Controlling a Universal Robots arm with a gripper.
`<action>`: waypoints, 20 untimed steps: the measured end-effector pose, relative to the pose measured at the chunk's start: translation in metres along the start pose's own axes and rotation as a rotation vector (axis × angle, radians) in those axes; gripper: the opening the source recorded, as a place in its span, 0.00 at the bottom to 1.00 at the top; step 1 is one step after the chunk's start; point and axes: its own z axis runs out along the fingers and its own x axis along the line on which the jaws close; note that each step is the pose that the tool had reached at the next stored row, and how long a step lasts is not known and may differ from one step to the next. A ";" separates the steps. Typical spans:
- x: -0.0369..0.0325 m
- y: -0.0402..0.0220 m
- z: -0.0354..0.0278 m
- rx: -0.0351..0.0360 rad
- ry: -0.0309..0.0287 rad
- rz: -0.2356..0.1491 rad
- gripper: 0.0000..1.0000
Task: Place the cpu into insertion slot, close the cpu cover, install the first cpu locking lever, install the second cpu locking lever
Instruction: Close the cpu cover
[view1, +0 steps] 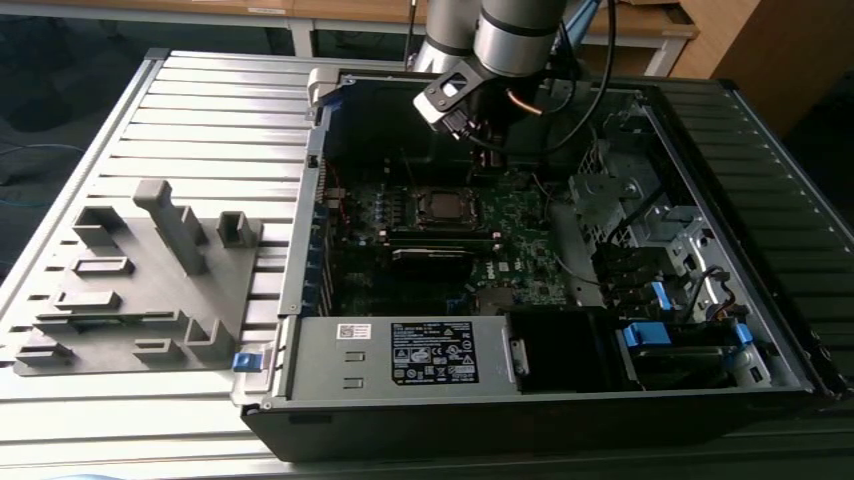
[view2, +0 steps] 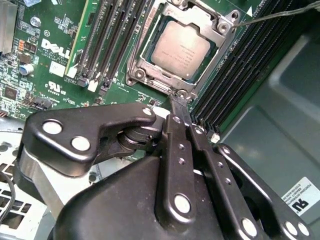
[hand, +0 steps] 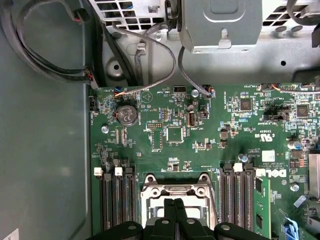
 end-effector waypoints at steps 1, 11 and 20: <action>0.0000 -0.0005 0.0001 -0.0001 0.0001 0.000 0.11; -0.0008 -0.0183 0.0047 -0.0001 -0.0012 0.000 0.11; -0.0013 -0.0268 0.0085 -0.0001 -0.0045 0.000 0.11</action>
